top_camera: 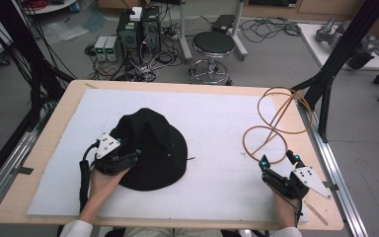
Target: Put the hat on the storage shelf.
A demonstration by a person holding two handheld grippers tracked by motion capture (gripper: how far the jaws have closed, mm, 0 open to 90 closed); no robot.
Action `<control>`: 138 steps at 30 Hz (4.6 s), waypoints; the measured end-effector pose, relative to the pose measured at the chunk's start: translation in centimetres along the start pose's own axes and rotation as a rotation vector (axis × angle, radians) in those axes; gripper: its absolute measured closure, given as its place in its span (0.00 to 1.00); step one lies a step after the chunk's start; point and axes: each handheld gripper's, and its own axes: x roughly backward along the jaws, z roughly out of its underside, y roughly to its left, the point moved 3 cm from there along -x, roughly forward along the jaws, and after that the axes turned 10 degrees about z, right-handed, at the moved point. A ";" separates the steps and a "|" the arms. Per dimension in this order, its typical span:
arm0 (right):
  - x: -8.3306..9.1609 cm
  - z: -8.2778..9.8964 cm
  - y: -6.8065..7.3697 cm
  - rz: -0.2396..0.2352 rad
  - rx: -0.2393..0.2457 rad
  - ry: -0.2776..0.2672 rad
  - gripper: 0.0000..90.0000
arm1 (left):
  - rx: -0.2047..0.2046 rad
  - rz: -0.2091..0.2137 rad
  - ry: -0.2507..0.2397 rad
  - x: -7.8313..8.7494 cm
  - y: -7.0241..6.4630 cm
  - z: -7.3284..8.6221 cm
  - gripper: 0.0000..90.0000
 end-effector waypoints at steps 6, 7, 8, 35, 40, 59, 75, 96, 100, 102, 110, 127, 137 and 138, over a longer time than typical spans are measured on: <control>0.0 -0.1 0.2 -0.008 -0.002 -0.009 0.12 | -0.008 0.029 0.009 0.0 -0.1 0.0 0.66; 0.0 -0.1 0.2 -0.008 -0.002 -0.010 0.12 | -0.014 0.027 0.011 0.0 -0.2 0.0 0.69; 0.0 -0.1 0.2 -0.008 -0.004 -0.010 0.12 | -0.014 0.027 0.011 0.0 -0.2 0.0 0.71; 0.3 -0.1 0.2 -0.011 -0.008 -0.010 0.12 | -0.012 0.112 -0.067 0.9 0.2 -0.3 0.96; 0.5 -0.1 0.2 -0.007 -0.009 -0.009 0.12 | -0.012 0.120 -0.103 1.1 0.3 -0.5 0.96; 0.9 -0.1 0.1 -0.003 -0.027 -0.018 0.12 | -0.028 0.187 -0.363 2.7 -0.1 -5.0 0.96; 0.7 -0.1 0.3 0.006 -0.022 -0.021 0.12 | -0.027 0.234 -0.512 0.4 -1.5 -10.4 0.96; 0.5 0.0 0.4 -0.006 -0.032 -0.005 0.12 | -0.096 0.367 -0.485 -5.9 -5.6 -16.0 0.96; 0.4 0.0 0.5 -0.013 -0.029 -0.006 0.12 | -0.112 0.407 -0.471 -7.9 -7.4 -17.0 0.96; 0.4 0.0 0.5 -0.019 -0.034 -0.003 0.12 | -0.112 0.427 -0.477 -8.6 -8.3 -17.5 0.96; 0.3 0.0 0.6 -0.026 -0.038 -0.007 0.12 | -0.122 0.496 -0.499 -11.0 -11.7 -19.7 0.96; 0.3 -0.1 0.9 -0.037 -0.049 -0.010 0.12 | -0.162 0.612 -0.462 -17.0 -19.3 -22.8 0.96; 0.2 -0.1 0.6 -0.034 -0.055 -0.014 0.12 | -0.199 0.615 -0.363 -20.5 -21.4 -23.7 0.96; 0.1 -0.1 0.6 -0.037 -0.053 -0.009 0.12 | -0.204 0.615 -0.355 -20.7 -21.5 -23.7 0.96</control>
